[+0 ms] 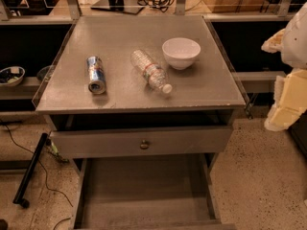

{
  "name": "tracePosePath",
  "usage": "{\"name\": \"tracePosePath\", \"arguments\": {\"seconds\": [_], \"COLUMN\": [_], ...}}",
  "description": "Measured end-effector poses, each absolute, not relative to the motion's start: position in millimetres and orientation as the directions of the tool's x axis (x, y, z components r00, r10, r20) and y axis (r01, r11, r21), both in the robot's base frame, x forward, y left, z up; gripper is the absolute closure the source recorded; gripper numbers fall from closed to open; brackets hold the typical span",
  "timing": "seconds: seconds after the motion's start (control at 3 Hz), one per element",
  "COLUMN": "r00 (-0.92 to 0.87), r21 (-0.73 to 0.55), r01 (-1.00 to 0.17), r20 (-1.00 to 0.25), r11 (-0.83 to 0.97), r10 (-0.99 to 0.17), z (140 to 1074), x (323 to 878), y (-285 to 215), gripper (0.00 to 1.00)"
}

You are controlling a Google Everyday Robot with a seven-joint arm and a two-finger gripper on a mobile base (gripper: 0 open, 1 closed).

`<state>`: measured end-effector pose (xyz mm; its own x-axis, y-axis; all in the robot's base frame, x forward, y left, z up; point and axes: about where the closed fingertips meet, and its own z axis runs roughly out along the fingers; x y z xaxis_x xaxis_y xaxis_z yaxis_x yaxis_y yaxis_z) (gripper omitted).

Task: Place redbull can into middle drawer

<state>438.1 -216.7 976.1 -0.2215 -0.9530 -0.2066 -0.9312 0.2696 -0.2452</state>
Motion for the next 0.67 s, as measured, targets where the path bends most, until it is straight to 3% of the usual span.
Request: {"name": "tracePosePath", "arguments": {"seconds": [0.67], "r00": [-0.167], "r21": [-0.257], "r01": [-0.940], "r20": [-0.224], "r11": [0.224], "r10": [-0.960], "z": [982.3], "x": [445.3], "y": [-201.4], "gripper": [0.00]}}
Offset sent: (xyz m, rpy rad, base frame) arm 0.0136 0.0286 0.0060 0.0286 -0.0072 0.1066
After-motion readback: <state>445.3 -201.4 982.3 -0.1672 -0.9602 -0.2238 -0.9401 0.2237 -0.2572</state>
